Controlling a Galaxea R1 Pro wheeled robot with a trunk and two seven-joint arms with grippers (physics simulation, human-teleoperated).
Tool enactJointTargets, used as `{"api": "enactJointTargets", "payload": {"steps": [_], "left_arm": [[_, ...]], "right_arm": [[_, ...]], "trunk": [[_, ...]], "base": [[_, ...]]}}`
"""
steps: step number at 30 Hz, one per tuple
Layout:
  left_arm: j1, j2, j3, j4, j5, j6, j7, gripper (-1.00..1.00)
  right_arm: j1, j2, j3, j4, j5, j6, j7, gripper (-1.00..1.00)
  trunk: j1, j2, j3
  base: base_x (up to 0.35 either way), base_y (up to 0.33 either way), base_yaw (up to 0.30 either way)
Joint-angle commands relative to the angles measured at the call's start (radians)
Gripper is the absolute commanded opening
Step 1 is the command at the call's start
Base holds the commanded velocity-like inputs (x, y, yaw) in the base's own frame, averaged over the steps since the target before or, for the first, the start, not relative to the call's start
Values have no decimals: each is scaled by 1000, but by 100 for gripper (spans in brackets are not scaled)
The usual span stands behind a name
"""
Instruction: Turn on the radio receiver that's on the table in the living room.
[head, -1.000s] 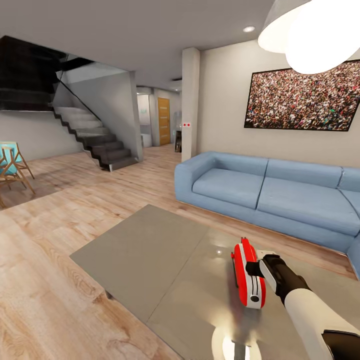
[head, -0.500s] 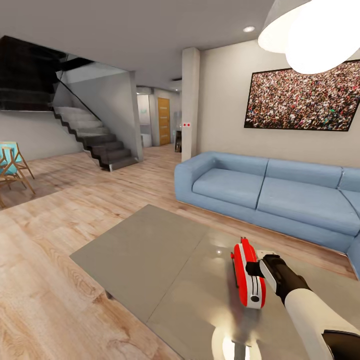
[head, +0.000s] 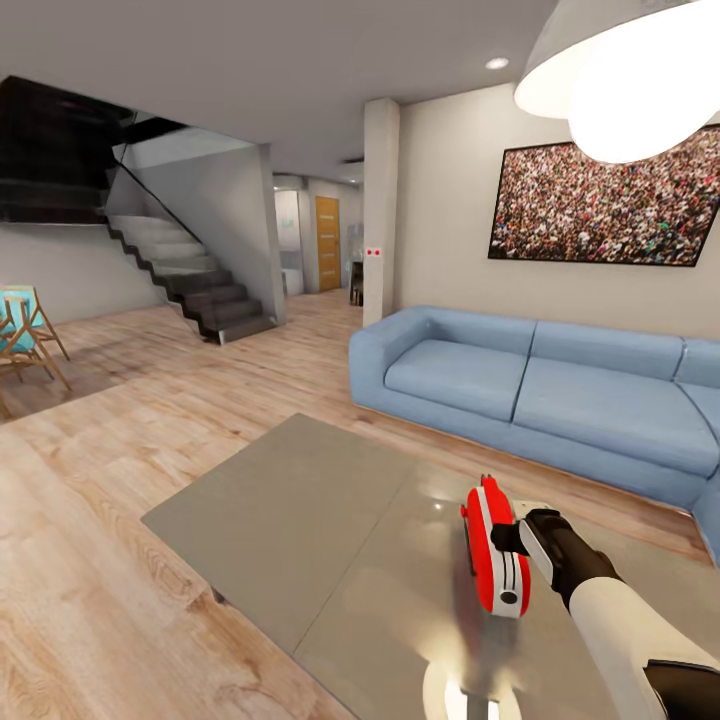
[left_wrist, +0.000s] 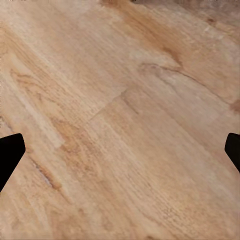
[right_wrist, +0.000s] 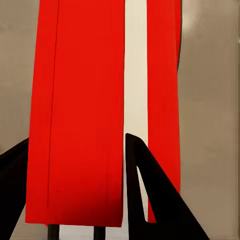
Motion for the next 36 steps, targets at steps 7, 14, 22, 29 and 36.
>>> {"api": "enactJointTargets", "payload": {"steps": [7,14,22,29,36], "left_arm": [[1,1,0,0,3,-1,4,100],[1,0,0,0,0,0,5,100],[0,1,0,0,-1,-1,2,100],[0,1,0,0,-2,-1,1,100],[1,1,0,0,-2,-1,1,100]], "right_arm": [[0,0,0,0,1,0,0,-100],[0,0,0,0,1,0,0,-100],[0,0,0,0,4,0,0,-100],[0,0,0,0,4,0,0,-100],[0,0,0,0,3,0,0,-100]], "trunk": [[-27,49,22],[-54,98,44],[-84,154,69],[-111,203,91],[-138,252,113]], "base": [[0,0,0],[0,0,0],[0,0,0],[0,0,0],[0,0,0]]}}
